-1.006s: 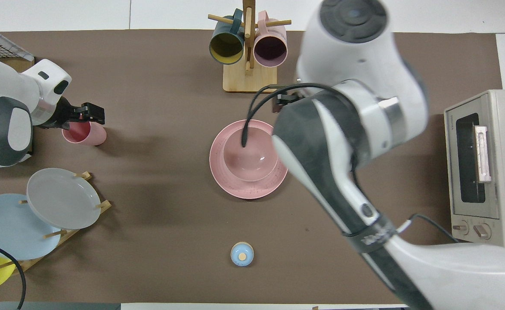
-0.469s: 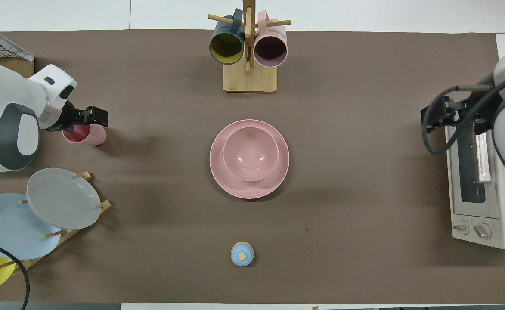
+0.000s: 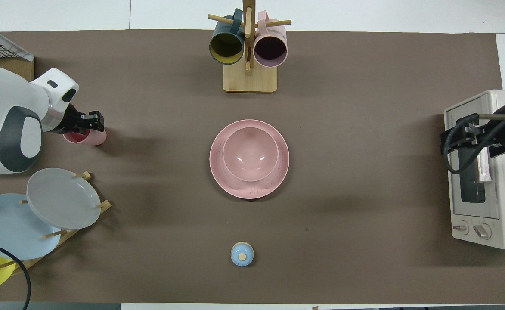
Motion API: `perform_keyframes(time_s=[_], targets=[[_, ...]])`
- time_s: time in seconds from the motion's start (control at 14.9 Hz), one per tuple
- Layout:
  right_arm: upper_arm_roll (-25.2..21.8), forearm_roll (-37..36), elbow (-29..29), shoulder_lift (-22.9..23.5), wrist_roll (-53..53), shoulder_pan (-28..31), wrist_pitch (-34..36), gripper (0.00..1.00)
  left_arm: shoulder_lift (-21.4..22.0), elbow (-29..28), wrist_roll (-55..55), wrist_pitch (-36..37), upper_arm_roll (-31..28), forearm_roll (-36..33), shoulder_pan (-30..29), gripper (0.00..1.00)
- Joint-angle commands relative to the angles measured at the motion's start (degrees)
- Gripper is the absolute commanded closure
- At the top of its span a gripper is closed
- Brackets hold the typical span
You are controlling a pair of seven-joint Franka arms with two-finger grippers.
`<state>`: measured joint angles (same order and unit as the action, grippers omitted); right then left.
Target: Organize tableware
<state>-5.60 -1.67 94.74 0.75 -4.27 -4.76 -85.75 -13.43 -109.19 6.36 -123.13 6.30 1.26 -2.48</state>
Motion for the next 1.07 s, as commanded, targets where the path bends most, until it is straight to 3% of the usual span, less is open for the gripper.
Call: perform_keyframes(time_s=[0.0, 0.34, 0.54, 0.74, 0.87, 1.01], targets=[[0.59, -0.52, 2.99, -2.41, 1.46, 0.89, -1.52, 0.0, 1.21, -1.99, -1.26, -1.94, -0.15, 0.24, -0.33, 1.0], [0.33, -0.09, 3.0, -2.33, 4.44, 1.33, -4.07, 0.0, 1.04, 2.12, -2.41, 0.59, -0.24, -0.03, -0.34, 1.0], [0.51, 0.27, 2.38, -1.72, 4.45, 2.74, -3.37, 0.0, 0.25, 15.01, -1.01, 15.66, -0.15, -0.12, 2.11, 1.0], [0.51, 0.27, 2.47, -1.8, 4.19, 3.09, -3.19, 0.0, -2.91, 29.87, 8.72, 31.86, 0.11, 0.41, 7.9, 1.0], [0.59, 0.27, 2.38, -1.8, 4.45, 4.23, -3.46, 0.0, -5.54, 36.92, 19.51, 35.75, 0.29, 0.67, 13.7, 1.0], [0.33, 0.27, 2.38, -1.8, 4.36, 4.41, -3.46, 0.0, -6.08, 38.44, 28.58, 35.16, 0.38, 0.68, 19.76, 1.0]])
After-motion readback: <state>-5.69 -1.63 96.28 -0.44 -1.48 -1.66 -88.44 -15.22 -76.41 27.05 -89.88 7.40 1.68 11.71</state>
